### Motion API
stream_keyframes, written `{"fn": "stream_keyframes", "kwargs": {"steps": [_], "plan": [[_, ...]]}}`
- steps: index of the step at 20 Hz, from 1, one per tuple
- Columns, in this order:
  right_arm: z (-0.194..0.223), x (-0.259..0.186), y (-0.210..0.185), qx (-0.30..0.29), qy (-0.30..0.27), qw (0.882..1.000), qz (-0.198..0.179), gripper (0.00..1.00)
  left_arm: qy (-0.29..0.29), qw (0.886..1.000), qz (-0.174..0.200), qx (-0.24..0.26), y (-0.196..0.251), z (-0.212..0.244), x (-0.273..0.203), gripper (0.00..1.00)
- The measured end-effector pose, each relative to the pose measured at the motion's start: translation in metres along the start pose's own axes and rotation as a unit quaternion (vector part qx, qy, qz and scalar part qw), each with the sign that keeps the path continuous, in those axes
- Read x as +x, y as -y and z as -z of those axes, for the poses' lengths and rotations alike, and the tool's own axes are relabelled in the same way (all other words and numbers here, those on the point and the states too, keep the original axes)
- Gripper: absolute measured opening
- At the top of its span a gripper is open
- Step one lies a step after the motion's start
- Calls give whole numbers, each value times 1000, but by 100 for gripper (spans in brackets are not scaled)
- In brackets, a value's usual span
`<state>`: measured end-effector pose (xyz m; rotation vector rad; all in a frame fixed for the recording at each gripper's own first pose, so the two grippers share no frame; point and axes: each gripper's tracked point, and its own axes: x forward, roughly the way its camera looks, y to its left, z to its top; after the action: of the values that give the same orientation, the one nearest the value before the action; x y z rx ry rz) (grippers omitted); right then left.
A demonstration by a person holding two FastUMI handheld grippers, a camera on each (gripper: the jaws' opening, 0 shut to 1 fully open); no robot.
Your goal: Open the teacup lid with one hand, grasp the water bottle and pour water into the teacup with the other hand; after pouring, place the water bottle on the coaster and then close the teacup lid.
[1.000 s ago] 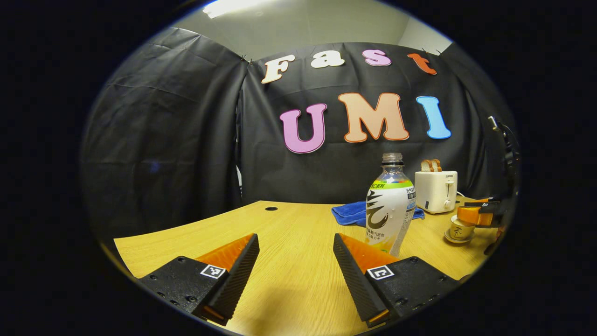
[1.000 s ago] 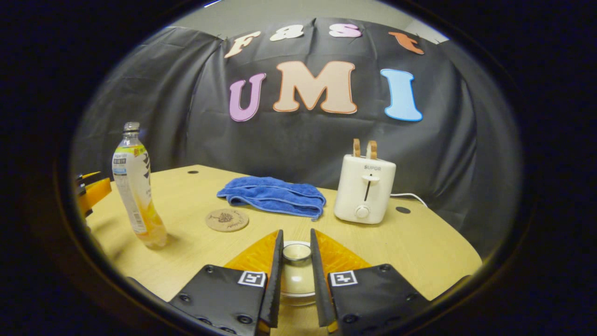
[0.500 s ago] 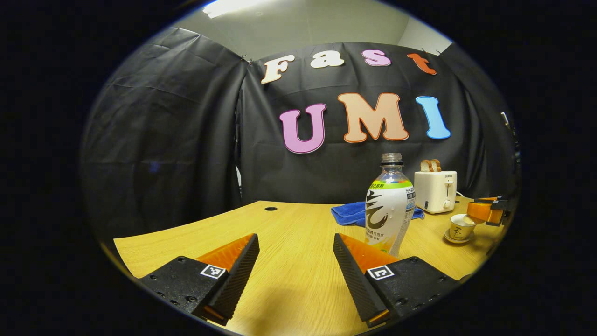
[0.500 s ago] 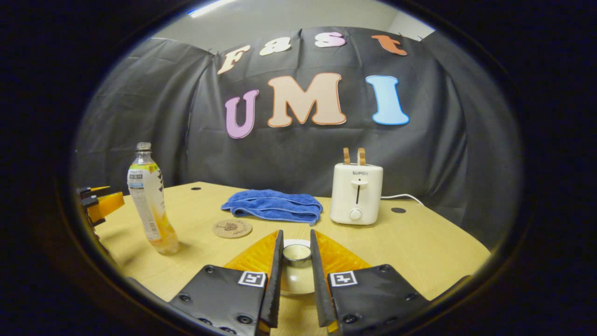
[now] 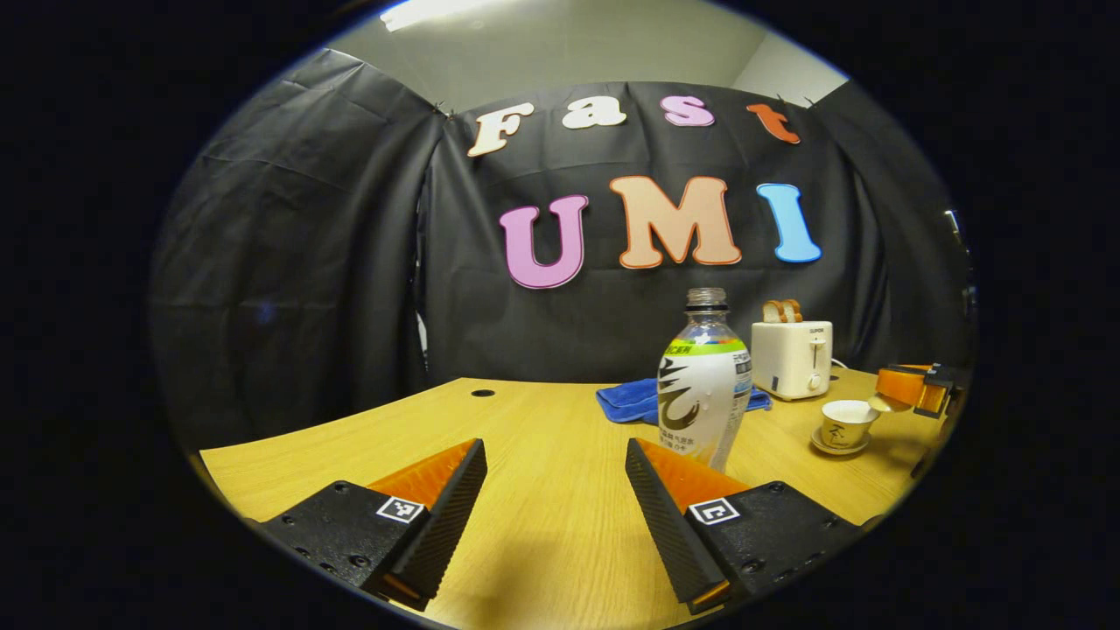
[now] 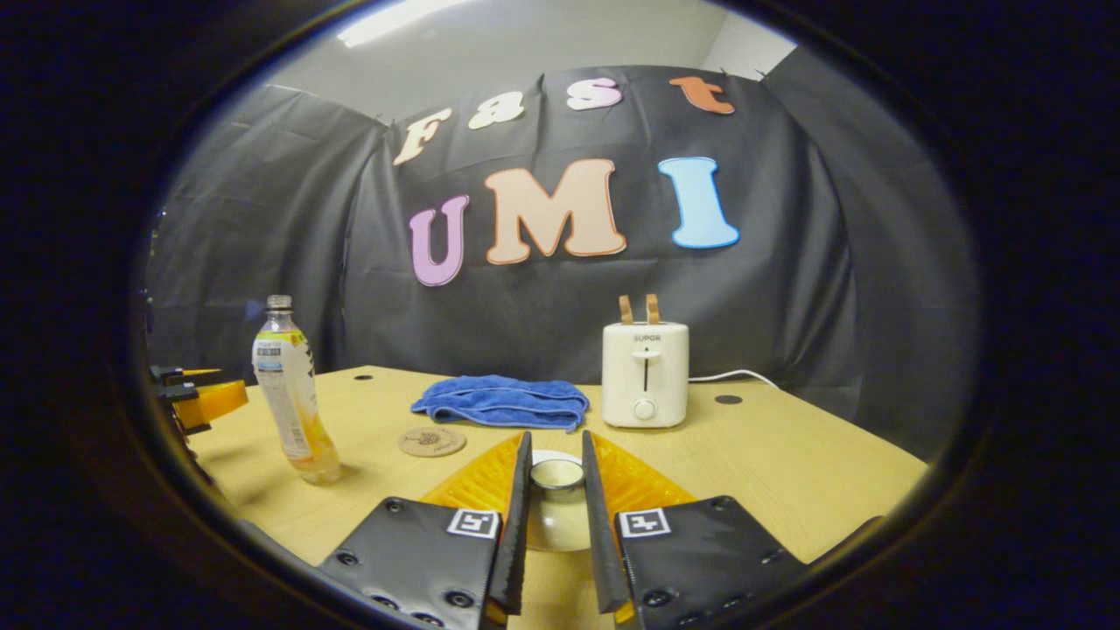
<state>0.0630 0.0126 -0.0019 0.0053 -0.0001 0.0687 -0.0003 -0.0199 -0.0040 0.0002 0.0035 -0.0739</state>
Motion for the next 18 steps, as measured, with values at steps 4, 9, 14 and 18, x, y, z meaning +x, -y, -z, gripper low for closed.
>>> {"fn": "stream_keyframes", "kwargs": {"steps": [4, 9, 14, 18], "plan": [[-1, -11, 16, -1, 3, 1000, 23, 36, 2, 997, 73, -1, 27, -1, -1, 93], [-1, -14, 21, 0, 1, 1000, 30, 36, 1, 987, 163, -4, 56, -2, -3, 93], [-1, -14, 22, -1, 2, 999, 33, 36, -8, 980, 196, -2, 73, 2, 5, 93], [-1, -14, 23, -1, 1, 999, 33, 36, -31, 979, 199, -1, 82, 9, 19, 93]]}}
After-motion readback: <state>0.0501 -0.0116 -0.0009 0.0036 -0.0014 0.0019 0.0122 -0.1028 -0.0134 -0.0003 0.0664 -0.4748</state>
